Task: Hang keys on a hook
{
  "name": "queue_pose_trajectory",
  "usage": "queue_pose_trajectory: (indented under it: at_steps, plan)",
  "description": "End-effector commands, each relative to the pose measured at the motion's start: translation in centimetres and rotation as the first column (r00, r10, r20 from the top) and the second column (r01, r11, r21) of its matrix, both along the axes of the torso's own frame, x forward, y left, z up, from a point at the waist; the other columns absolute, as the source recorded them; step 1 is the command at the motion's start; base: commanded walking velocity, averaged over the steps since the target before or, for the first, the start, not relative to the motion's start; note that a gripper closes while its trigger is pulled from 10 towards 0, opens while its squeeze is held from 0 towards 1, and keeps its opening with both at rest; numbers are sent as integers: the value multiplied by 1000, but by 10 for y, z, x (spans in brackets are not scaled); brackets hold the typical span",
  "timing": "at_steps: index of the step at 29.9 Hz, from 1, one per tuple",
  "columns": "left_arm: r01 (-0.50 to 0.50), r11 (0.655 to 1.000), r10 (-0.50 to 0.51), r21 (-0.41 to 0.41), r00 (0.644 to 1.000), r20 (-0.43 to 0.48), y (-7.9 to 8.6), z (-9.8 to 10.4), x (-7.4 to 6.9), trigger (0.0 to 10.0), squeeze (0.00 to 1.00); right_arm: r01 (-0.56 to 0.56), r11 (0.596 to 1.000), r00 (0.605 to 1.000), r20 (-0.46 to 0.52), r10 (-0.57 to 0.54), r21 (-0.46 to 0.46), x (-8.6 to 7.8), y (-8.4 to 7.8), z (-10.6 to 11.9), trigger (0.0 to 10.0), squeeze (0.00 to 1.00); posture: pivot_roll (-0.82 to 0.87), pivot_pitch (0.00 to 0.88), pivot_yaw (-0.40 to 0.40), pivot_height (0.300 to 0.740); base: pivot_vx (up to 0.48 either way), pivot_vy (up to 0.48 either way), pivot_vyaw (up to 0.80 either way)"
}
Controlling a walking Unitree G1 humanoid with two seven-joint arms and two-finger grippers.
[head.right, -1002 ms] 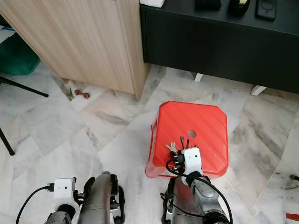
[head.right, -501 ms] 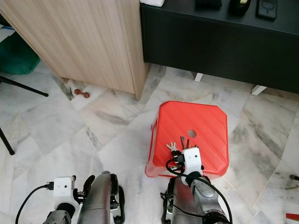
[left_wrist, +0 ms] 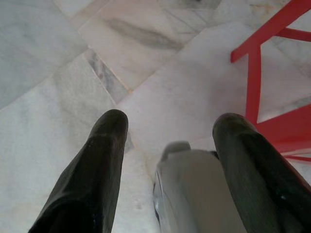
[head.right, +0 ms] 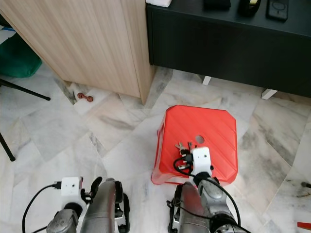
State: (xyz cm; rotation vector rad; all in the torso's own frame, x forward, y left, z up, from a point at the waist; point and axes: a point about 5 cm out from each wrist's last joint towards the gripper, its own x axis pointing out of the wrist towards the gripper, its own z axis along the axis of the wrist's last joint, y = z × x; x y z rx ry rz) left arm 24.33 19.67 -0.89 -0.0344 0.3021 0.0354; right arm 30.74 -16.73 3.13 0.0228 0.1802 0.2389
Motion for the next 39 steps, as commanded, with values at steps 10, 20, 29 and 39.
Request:
queue_pose_trajectory:
  at_steps: [10, 20, 29, 39]
  plan:
    - [-39, 999, 41, 19, 990, -137, 6, -16, 4, 10000, 0, 86, 996, 984, 155, -89, 23, 6, -5, 21, 0, 0, 66, 182, 9, 638, 0, 0, 0]
    - [-48, 999, 52, 25, 983, -178, 4, -17, 12, 10000, 0, 189, 982, 943, 276, -185, 15, 4, -22, 38, 10000, 0, 30, 109, 11, 638, 0, 0, 0]
    - [-43, 999, 50, 31, 961, -271, 4, -30, 0, 10000, 0, 241, 969, 919, 311, -244, 52, -12, -18, 40, 10000, 0, 6, 57, 31, 638, 0, 0, 0]
    - [-29, 999, 36, 29, 961, -275, 5, -30, 1, 10000, 0, 276, 959, 905, 318, -283, 70, -9, -15, 51, 10000, 0, -3, 31, 50, 638, 0, 0, 0]
